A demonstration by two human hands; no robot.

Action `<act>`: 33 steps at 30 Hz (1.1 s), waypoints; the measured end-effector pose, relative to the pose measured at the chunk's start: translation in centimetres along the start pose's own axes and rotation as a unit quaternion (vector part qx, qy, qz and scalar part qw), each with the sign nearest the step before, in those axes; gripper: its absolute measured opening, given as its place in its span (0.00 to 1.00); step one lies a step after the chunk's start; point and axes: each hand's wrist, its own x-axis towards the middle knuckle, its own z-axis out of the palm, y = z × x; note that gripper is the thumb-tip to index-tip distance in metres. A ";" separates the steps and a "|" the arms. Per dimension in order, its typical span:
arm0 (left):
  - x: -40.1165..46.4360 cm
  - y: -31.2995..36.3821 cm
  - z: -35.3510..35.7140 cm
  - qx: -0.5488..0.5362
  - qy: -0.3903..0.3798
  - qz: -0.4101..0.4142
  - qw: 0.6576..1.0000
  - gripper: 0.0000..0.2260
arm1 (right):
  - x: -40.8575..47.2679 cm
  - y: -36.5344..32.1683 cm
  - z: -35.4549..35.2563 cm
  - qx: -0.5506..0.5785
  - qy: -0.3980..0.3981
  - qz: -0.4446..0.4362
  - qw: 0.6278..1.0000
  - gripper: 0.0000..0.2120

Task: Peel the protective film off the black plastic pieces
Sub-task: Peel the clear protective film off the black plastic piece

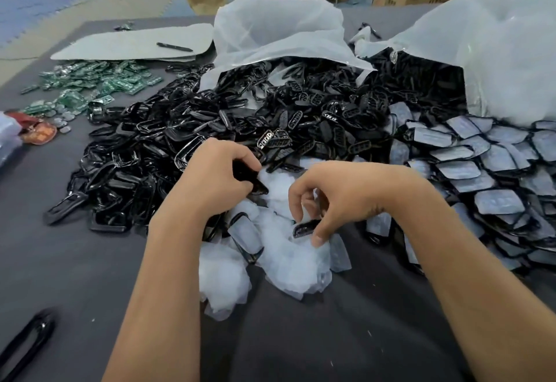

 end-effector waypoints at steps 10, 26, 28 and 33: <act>0.6 -0.4 1.1 -0.032 0.153 0.000 0.988 0.08 | 0.5 0.4 0.0 -0.005 0.100 -0.031 0.994 0.05; -0.9 5.5 4.2 -0.242 0.298 0.069 0.921 0.06 | 1.9 0.9 7.1 0.466 0.415 -0.080 0.777 0.12; -2.0 5.9 5.6 -0.258 0.297 0.062 0.917 0.07 | 1.8 1.1 7.9 0.435 0.456 -0.082 0.772 0.12; -3.8 4.6 7.2 -0.343 0.233 0.018 0.910 0.11 | 1.8 1.3 8.5 0.378 0.509 -0.070 0.770 0.12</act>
